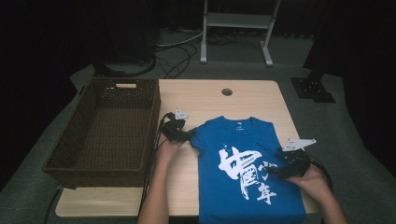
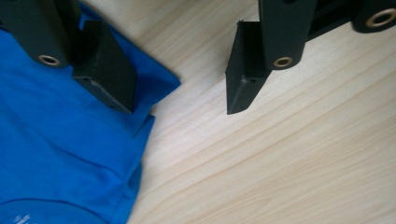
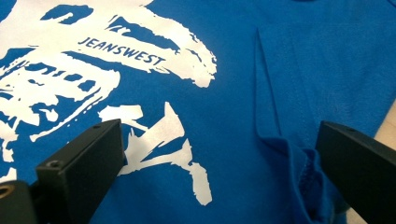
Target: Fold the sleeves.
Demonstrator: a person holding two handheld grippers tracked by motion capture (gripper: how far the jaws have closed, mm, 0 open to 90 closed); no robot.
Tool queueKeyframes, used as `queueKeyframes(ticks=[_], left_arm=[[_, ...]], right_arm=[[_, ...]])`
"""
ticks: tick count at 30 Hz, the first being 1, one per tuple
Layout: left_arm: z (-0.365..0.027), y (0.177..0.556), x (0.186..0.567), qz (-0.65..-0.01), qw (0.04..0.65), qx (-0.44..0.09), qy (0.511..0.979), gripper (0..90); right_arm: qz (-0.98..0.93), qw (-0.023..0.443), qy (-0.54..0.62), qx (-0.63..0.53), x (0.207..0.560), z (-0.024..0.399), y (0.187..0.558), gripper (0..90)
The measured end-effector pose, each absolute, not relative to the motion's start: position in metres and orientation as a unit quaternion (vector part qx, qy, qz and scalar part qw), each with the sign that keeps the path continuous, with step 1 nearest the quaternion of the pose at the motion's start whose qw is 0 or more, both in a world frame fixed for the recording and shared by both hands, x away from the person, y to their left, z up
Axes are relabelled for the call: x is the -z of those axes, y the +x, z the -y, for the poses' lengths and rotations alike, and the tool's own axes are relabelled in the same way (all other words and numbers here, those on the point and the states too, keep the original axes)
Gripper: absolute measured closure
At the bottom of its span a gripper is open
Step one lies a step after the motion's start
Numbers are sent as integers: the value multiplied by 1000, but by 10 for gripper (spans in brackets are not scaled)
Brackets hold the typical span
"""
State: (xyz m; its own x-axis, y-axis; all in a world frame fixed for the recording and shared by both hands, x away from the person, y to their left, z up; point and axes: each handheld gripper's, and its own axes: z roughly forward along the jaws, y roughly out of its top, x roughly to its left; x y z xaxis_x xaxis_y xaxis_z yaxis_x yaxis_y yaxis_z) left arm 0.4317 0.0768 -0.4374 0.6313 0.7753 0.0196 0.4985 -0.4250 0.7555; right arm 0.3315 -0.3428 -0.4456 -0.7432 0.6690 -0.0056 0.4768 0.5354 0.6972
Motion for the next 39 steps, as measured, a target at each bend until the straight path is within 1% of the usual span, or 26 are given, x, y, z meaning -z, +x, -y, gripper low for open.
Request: queueKeyframes(ticks=[6,7,11,12,16,21,22,34,39], left_arm=[[-77,434,437,-389,379,-182,820,542],[-76,434,437,-386,379,-180,822,578],[-75,434,438,-381,383,-167,825,668],[-75,435,438,-380,387,-161,824,696],[-74,435,438,-380,393,-140,826,869],[-75,435,437,-384,393,-135,825,882],[-77,433,436,-386,401,-131,820,882],[-69,423,421,-357,444,-118,813,881],[-62,421,417,-346,449,-114,816,881]], right_arm=[[-865,137,331,-350,446,343,332,18],[-865,137,332,-351,446,343,331,18],[-865,137,332,-351,446,343,331,18],[-865,137,332,-351,446,343,331,18],[-865,137,332,-351,446,343,331,18],[-865,137,332,-351,446,343,331,18],[-865,137,332,-351,446,343,331,18],[-865,138,333,-351,446,343,331,18],[-865,138,332,-351,446,343,331,18]])
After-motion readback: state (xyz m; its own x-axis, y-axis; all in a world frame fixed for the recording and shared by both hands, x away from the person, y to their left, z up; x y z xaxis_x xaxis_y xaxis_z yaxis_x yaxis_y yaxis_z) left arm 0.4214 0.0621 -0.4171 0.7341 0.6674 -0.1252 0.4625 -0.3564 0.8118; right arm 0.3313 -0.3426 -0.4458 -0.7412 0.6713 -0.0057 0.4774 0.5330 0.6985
